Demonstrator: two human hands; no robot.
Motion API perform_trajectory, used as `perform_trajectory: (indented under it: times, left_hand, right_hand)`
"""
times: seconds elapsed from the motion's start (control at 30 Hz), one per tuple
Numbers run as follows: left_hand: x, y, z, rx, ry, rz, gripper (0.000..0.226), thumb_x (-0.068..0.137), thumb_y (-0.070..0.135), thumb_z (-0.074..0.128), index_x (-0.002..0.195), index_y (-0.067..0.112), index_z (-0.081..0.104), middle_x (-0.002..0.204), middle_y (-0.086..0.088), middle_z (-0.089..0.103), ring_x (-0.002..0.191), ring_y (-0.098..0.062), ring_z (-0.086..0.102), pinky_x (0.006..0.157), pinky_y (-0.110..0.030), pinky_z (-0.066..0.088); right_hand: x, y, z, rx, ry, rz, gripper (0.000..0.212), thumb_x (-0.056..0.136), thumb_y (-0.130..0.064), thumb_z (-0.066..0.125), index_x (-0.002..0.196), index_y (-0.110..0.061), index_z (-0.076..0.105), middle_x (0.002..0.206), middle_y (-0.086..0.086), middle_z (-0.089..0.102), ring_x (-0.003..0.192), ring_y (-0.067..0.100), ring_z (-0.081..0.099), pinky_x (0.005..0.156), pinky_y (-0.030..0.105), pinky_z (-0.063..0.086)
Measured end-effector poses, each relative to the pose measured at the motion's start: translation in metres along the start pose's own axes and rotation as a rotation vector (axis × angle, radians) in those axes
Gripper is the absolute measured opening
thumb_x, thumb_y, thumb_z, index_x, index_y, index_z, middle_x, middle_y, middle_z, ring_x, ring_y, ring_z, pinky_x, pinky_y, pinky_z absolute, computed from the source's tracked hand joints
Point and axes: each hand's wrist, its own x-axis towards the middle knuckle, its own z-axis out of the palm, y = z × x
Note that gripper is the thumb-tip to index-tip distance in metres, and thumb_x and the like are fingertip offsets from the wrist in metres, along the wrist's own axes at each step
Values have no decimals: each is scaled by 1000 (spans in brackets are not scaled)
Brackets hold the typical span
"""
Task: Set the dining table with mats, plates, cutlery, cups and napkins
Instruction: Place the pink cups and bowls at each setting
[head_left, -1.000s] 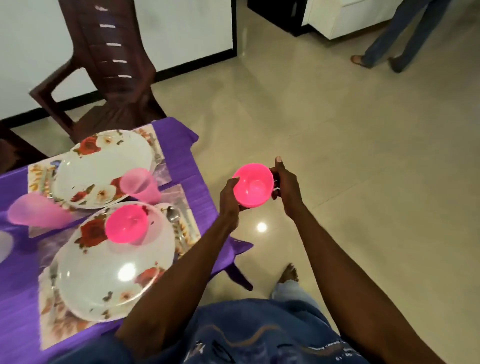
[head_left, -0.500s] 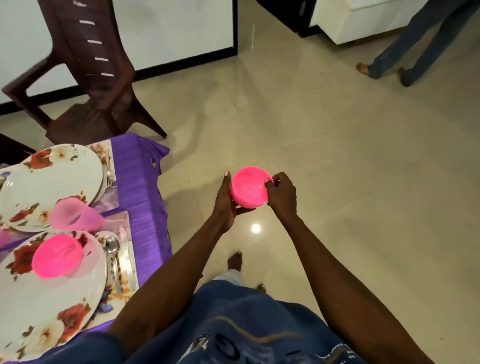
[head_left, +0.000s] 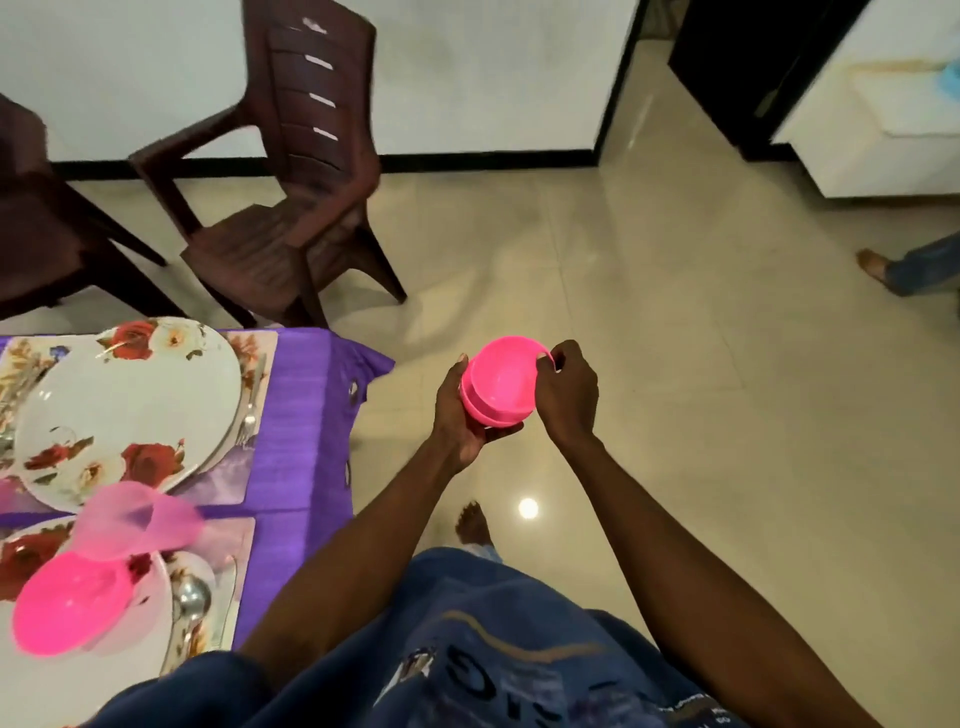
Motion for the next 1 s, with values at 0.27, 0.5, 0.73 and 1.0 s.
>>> perform_trajectory:
  times: [0.27, 0.5, 0.73, 1.0]
  left_hand:
    - [88, 138, -4, -167, 144, 211, 56, 88, 56, 53, 128, 18, 55, 130, -18, 55, 115, -44, 56, 85, -58, 54]
    - [153, 222, -25, -316, 298, 400, 68, 84, 66, 53, 131, 17, 56, 131, -18, 58, 115, -42, 58, 78, -53, 56]
    - [200, 280, -14, -530, 530, 634, 70, 82, 64, 57, 135, 18, 54, 132, -19, 59, 117, -44, 57, 78, -54, 54]
    - [197, 307, -21, -834, 857, 874, 64, 83, 63, 58, 127, 17, 62, 125, -21, 63, 111, -43, 61, 90, -67, 48]
  right_hand:
    - [135, -105, 93, 35, -244, -139, 11, 95, -17, 52, 87, -10, 51, 78, 1, 57, 74, 23, 53, 63, 29, 35]
    - [224, -172, 195, -20, -496, -323, 9, 93, -20, 53, 86, -14, 51, 86, 3, 61, 83, 28, 57, 73, 38, 47]
    - [299, -245, 258, -103, -825, -556, 9, 90, -18, 54, 85, -11, 53, 85, 6, 62, 80, 27, 53, 67, 34, 38]
    - [292, -305, 315, -142, -1180, -822, 17, 92, -18, 55, 77, -13, 50, 69, -2, 51, 68, 19, 48, 56, 31, 29]
